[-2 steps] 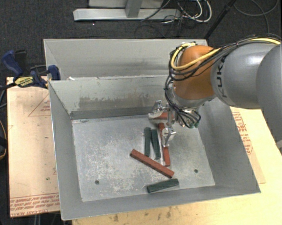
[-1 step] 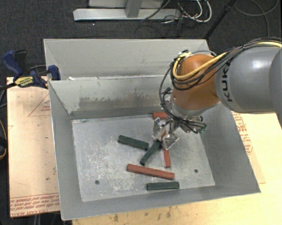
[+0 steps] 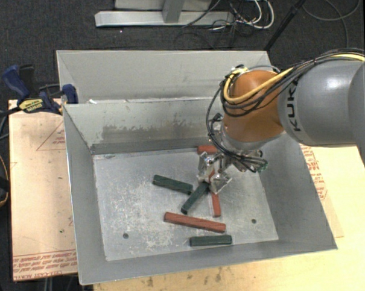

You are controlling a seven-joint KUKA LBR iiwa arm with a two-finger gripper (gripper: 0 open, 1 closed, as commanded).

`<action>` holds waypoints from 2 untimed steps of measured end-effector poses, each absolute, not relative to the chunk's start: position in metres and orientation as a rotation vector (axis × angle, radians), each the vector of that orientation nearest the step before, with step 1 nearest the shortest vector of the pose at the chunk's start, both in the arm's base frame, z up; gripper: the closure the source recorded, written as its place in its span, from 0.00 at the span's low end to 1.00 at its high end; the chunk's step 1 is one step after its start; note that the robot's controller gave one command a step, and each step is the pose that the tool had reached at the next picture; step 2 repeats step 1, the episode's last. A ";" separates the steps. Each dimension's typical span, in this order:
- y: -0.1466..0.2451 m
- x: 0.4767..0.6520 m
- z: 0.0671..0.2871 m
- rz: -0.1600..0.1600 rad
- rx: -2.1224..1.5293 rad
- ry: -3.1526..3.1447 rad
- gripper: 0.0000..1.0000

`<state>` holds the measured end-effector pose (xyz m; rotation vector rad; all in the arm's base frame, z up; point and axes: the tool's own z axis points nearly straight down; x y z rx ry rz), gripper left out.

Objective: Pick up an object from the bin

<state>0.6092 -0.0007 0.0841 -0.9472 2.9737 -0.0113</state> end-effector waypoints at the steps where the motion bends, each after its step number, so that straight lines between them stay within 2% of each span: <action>1: 0.000 0.601 0.273 0.002 -1.161 2.918 1.00; 2: 0.000 0.601 0.273 0.002 -1.161 2.918 1.00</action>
Offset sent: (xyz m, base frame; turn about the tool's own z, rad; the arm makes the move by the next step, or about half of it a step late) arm 0.0000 0.0000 0.0000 0.0000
